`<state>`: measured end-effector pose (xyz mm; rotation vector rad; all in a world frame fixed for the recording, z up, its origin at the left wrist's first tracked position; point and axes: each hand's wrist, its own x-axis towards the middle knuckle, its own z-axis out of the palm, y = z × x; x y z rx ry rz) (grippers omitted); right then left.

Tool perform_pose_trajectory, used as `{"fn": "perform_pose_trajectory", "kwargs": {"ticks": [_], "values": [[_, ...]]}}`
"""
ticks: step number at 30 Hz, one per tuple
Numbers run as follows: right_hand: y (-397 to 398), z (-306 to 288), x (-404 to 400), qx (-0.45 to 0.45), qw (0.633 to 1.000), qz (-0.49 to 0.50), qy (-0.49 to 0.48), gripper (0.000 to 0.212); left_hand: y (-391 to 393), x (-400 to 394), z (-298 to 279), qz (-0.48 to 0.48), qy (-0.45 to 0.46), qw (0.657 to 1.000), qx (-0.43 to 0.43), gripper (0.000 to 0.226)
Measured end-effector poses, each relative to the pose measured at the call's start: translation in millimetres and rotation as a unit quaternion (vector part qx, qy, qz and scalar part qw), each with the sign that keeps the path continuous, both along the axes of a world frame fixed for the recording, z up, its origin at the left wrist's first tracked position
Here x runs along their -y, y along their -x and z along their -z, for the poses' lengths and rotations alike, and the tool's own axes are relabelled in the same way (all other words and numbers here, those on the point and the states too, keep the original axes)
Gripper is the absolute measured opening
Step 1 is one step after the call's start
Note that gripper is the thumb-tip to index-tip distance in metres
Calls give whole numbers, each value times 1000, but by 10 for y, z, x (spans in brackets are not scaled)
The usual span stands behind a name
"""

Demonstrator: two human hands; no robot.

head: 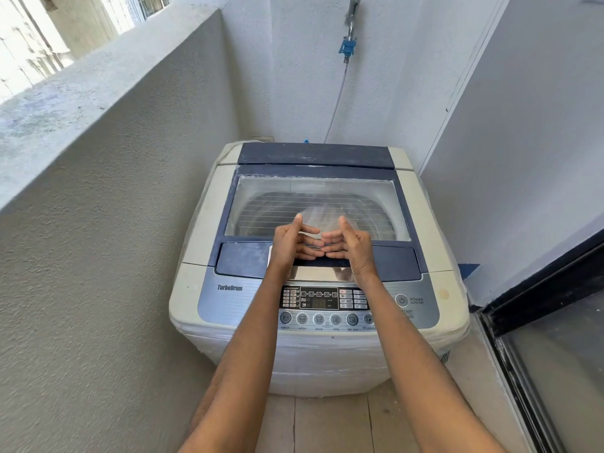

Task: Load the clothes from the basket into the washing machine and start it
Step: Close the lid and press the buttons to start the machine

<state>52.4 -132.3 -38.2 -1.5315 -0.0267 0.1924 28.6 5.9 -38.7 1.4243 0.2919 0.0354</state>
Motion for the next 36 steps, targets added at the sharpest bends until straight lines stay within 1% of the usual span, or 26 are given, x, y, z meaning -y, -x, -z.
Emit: {"fn": "perform_pose_trajectory", "kwargs": {"ticks": [36], "values": [[5,-20,-25,-1,1000,11,26,50,-15,-8,6,14,2,1000,4,55]]}}
